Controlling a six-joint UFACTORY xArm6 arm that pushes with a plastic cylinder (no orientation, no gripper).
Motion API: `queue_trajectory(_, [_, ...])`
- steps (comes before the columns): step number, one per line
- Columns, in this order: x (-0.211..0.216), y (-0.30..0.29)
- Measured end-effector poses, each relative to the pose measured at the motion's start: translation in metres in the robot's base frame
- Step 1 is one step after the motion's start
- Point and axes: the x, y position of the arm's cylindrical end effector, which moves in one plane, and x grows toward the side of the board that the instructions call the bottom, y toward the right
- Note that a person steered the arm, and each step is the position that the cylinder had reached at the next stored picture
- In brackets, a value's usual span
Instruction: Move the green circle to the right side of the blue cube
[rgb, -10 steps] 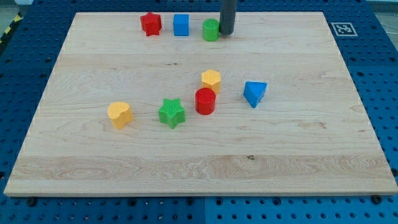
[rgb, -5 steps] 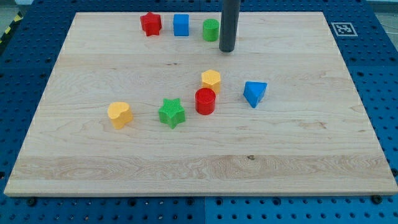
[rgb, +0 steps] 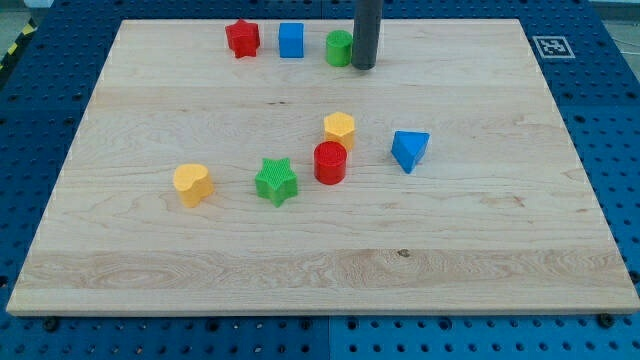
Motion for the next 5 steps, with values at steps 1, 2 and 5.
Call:
queue_trajectory(1, [-0.0048,-0.0002])
queue_trajectory(2, [-0.0051,-0.0019])
queue_trajectory(5, [-0.0051,-0.0033])
